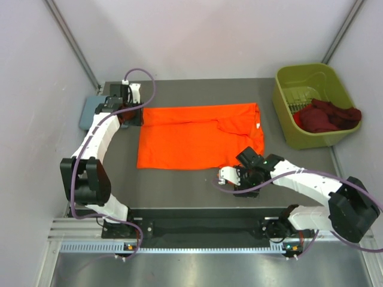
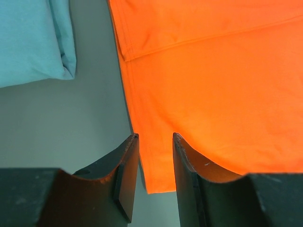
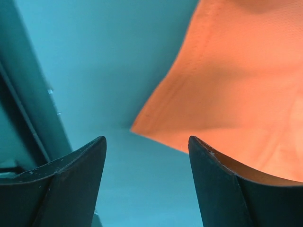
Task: Fold and stack the t-shirts
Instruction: Fold the tshirt
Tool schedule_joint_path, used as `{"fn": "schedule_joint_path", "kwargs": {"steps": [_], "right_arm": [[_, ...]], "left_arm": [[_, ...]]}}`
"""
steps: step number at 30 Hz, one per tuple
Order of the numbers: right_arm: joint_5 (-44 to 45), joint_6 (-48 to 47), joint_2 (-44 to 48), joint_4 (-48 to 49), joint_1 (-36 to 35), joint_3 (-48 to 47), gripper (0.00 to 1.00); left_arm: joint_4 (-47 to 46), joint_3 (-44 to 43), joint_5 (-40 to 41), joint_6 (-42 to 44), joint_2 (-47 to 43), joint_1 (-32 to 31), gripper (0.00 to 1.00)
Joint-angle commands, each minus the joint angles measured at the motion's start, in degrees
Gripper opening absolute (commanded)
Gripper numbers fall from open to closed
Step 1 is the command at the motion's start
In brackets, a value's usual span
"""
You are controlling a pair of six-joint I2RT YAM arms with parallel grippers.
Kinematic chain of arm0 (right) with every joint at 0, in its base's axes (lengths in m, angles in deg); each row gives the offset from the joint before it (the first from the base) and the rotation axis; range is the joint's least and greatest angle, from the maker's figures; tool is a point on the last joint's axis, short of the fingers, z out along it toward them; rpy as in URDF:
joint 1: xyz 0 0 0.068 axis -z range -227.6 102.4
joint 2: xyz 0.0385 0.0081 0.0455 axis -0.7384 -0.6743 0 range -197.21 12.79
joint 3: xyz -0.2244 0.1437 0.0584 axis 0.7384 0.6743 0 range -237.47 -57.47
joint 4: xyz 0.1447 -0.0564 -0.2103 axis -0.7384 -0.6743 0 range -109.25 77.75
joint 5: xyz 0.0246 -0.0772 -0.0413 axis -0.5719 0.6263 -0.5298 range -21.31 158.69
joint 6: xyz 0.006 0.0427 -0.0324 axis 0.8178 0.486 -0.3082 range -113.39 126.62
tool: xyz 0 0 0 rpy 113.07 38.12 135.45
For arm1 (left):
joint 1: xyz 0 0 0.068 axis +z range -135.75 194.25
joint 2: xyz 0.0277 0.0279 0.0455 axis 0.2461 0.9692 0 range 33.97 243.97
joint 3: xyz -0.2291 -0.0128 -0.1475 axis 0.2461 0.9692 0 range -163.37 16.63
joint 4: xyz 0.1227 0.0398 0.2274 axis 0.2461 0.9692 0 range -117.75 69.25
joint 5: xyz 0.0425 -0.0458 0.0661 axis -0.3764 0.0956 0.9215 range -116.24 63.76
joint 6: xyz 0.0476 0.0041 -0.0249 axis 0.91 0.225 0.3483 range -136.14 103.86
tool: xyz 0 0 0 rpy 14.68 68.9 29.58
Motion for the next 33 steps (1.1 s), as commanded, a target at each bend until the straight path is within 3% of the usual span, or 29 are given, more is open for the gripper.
{"fn": "schedule_joint_path", "kwargs": {"steps": [1,10,22,28,31,32,33], "right_arm": [[2.7,-1.2,-0.7,5.0,-0.9,0.6,0.7],[3.2,-2.5,-3.0,5.3,-1.0,2.2,0.67],[3.1,-2.6,-4.6,7.8,-1.0,2.0,0.51],[3.4,-1.9,-4.3,9.1,-0.9,2.2,0.32],[4.1,-1.7,-4.1,9.3,-0.9,2.2,0.15],[4.3,-1.7,-4.1,9.2,-0.9,2.0,0.0],[4.4,-1.7,-3.9,9.3,-0.9,1.9,0.0]], "left_arm": [[-0.6,0.5,0.8,-1.0,-3.1,0.2,0.4],[-0.1,1.5,1.9,-0.4,-3.3,0.9,0.4],[5.0,1.8,-2.0,-4.9,-1.0,5.6,0.4],[12.4,5.1,-12.2,-11.0,1.1,11.6,0.45],[10.6,10.1,-12.9,-13.2,-0.8,13.4,0.46],[10.6,11.5,-12.9,-13.4,-1.0,13.8,0.46],[10.7,12.1,-13.1,-13.7,-0.8,14.1,0.47]]}}
